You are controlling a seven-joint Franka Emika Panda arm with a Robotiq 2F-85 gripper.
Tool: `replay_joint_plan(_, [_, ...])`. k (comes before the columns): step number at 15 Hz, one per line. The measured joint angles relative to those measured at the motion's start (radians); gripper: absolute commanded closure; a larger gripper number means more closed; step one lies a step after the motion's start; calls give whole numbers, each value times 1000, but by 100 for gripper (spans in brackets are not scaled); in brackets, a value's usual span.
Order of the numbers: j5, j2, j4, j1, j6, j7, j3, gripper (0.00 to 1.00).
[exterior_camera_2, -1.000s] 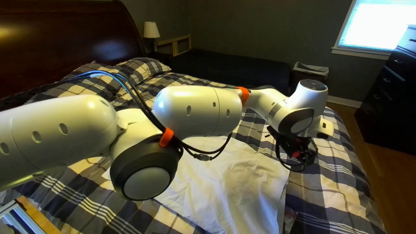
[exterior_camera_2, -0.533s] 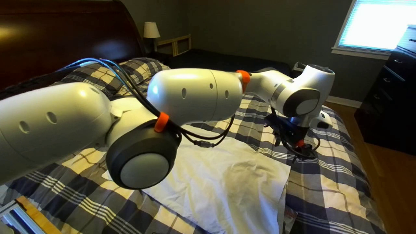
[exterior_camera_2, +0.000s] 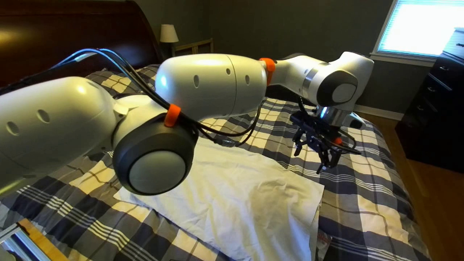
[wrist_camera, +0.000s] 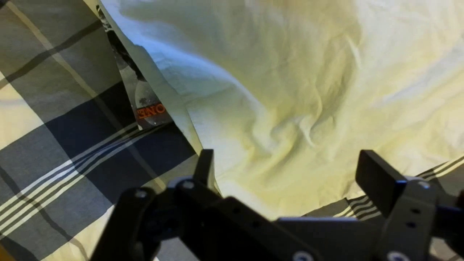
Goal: Partially unfold the sheet
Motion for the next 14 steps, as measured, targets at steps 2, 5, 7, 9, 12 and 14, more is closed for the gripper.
replay_joint_plan(2, [0, -5, 0, 5, -4, 0, 0, 0])
replay_joint_plan(5, [0, -4, -1, 2, -4, 0, 0, 0])
replay_joint_plan(7, [0, -4, -1, 2, -4, 0, 0, 0])
replay_joint_plan(9, [5, -7, 1, -2, -4, -14, 1, 0])
replay_joint_plan(12, [5, -31, 4, -10, -3, -99, 3, 0])
replay_joint_plan(14, [4, -53, 4, -10, -3, -162, 3, 0])
